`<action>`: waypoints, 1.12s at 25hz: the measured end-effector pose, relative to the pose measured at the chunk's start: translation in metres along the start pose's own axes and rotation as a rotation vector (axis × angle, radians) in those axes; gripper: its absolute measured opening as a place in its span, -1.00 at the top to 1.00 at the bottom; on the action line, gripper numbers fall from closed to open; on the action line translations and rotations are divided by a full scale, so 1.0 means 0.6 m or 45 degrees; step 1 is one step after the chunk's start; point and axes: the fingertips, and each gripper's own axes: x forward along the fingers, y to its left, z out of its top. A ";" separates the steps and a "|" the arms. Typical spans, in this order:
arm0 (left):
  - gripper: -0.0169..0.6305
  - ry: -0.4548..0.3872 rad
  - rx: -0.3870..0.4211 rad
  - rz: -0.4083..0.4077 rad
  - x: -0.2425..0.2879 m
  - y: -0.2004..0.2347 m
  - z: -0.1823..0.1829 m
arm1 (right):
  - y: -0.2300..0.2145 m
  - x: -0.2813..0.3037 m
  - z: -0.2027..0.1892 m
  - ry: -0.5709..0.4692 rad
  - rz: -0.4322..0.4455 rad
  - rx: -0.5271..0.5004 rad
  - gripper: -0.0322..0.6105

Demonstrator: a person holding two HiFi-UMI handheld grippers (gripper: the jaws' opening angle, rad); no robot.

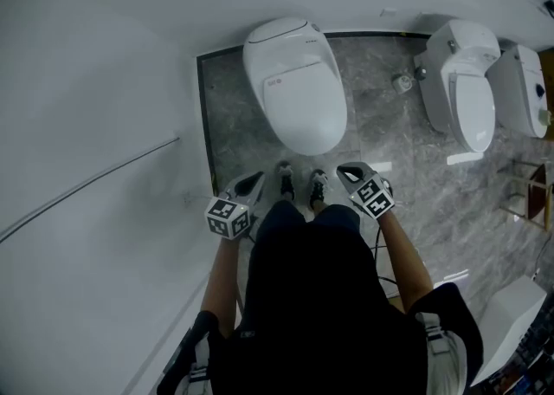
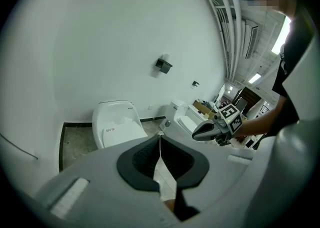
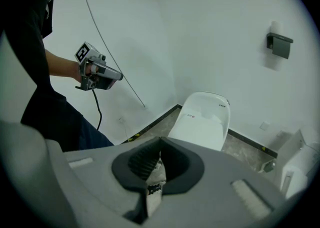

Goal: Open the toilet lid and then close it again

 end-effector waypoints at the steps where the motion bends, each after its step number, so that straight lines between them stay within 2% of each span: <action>1: 0.90 0.004 -0.003 -0.011 0.005 0.009 0.002 | -0.003 0.005 0.004 0.004 -0.008 0.010 0.89; 11: 0.91 -0.015 0.026 -0.183 0.040 0.077 0.059 | -0.022 0.024 0.052 0.048 -0.184 0.106 0.89; 15: 0.91 0.029 0.073 -0.256 0.055 0.106 0.057 | -0.030 0.052 0.046 0.072 -0.231 0.160 0.89; 18: 0.91 0.086 0.087 -0.278 0.070 0.129 0.044 | -0.023 0.074 0.026 0.113 -0.232 0.204 0.89; 22: 0.91 0.144 0.057 -0.295 0.098 0.153 0.012 | -0.021 0.102 -0.008 0.140 -0.226 0.264 0.89; 28: 0.90 0.274 0.066 -0.319 0.171 0.182 -0.079 | -0.053 0.157 -0.080 0.155 -0.211 0.332 0.89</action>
